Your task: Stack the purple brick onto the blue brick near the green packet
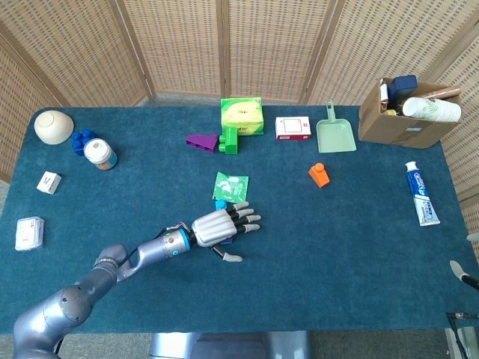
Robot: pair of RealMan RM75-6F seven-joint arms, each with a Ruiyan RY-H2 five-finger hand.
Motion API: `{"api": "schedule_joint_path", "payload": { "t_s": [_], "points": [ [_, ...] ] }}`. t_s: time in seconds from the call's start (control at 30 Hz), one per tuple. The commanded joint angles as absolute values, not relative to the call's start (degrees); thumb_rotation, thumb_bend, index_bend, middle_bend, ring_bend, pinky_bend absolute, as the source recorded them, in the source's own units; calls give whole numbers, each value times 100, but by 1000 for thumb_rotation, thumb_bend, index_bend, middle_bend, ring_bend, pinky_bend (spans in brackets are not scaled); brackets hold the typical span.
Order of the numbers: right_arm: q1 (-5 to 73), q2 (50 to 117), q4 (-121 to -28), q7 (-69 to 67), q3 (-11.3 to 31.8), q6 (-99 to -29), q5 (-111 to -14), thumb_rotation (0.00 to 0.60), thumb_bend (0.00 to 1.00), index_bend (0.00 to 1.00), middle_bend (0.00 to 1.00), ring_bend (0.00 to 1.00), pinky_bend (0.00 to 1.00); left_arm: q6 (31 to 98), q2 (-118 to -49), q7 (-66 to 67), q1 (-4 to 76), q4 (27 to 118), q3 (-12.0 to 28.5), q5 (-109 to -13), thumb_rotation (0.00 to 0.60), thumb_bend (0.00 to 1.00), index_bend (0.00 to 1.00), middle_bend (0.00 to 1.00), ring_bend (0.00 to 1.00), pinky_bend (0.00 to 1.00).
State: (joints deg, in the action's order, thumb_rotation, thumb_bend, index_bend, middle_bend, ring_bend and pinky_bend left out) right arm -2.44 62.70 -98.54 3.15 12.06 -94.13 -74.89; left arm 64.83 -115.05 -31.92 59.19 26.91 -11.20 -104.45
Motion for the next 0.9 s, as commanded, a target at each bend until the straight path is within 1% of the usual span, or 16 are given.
{"api": "schedule_joint_path", "payload": {
  "t_s": [0.03,0.5,0.73,0.9],
  "points": [
    [-244,6271,-9856,321,1207,-9417,-7492,600,70,432,202,0,27,6493,-11508,-3189,5912,2683,-1122,-10443,0,241,107,0,0,0],
    [-256,6272,-9867,326,1207,-9431,-7494,600,69,431,202,0,27,6545,-11506,-3142,5863,2681,-1141,-10437,0,243,107,0,0,0],
    [-254,6273,-9881,348,1207,-9436,-7504,600,70,432,202,0,27,6809,-11432,-3136,5868,2785,-1046,-10412,0,242,108,0,0,0],
    [-264,6274,-9889,348,1203,-9447,-7504,600,69,431,202,0,26,6739,-11444,-3107,5936,2819,-987,-10375,0,243,107,0,0,0]
  ]
}}
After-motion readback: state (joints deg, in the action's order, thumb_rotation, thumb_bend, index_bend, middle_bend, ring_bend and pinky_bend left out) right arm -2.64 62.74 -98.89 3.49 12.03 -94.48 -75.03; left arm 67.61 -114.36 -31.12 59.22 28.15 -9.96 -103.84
